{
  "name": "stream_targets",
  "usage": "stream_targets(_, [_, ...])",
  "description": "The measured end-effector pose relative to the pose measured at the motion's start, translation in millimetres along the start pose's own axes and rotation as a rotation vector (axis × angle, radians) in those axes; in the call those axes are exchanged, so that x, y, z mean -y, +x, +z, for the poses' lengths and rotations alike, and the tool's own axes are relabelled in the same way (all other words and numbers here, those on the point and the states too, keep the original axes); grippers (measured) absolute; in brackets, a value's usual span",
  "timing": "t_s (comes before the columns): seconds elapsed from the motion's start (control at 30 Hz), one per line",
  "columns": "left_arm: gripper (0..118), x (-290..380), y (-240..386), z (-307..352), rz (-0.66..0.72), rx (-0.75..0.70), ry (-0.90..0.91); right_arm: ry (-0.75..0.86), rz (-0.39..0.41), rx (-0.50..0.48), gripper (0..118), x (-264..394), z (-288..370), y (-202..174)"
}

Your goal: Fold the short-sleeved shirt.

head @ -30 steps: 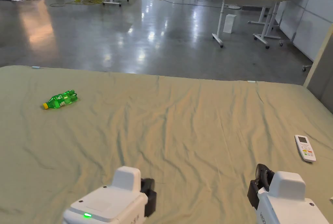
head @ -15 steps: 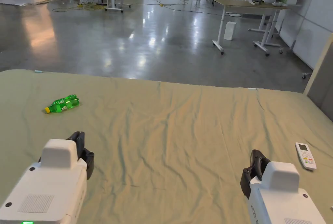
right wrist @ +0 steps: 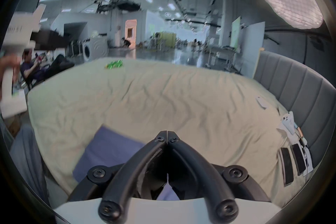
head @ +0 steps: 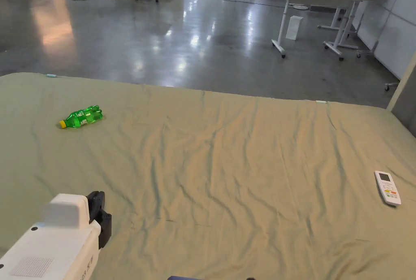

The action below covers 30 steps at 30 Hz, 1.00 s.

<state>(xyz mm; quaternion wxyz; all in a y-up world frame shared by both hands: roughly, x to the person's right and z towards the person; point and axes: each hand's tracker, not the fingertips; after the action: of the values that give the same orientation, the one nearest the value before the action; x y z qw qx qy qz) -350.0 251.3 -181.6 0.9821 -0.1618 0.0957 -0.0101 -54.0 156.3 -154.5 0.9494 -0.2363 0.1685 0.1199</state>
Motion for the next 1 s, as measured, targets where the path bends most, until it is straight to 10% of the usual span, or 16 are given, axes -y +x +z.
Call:
stream_targets(0.43, [6, 54, -4, -30, 0.242, 0.345, -0.456, -0.109, -0.039, 0.074, 0, 55, -42, 4])
stream_targets(0.6, [79, 84, 0, -50, 0.4, 0.62, -0.677, -0.098, -0.046, 0.081, 0, 57, -41, 6])
stream_targets(1.0, [82, 171, 6, -120, 0.8, 0.832, -0.876, -0.104, -0.084, 0.071, 0, 58, -38, 13])
